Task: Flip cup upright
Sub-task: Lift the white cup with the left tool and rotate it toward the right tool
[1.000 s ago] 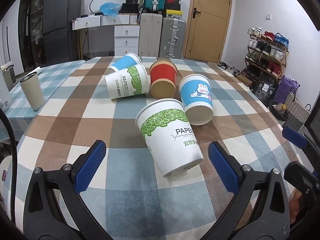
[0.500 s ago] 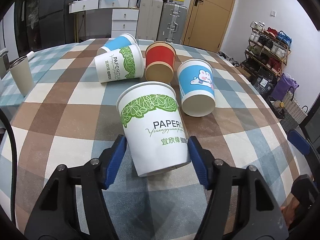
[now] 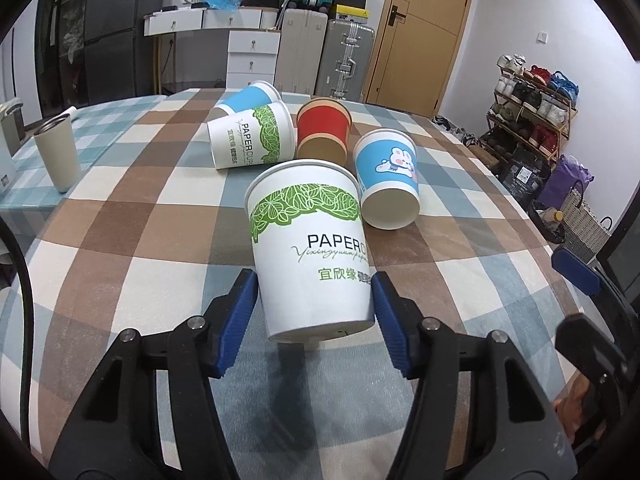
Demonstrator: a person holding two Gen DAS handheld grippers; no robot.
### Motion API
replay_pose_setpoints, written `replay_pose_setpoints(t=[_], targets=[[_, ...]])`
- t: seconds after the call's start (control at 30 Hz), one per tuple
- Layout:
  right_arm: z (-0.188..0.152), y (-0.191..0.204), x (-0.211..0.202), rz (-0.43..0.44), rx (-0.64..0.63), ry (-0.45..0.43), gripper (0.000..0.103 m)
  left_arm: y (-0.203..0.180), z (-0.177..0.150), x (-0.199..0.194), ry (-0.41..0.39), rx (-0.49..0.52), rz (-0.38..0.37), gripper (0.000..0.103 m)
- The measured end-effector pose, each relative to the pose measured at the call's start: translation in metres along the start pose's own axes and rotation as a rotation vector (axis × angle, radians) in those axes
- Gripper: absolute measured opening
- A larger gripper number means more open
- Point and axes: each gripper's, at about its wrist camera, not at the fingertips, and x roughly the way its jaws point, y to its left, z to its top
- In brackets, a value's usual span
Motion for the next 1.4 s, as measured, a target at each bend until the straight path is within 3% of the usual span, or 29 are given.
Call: replay_pose_setpoints(t=[0.77, 1.4], targets=[[-0.007, 0.005, 0.013, 0.006, -0.003, 0.037, 0.103, 0.004, -0.05, -0.071, -0.067, -0.022, -0.042, 0.056], [-0.008, 0.006, 0.013, 0.003, -0.006, 0.043, 0.103, -0.024, -0.078, -0.061, -0.026, -0.016, -0.056, 0.056]])
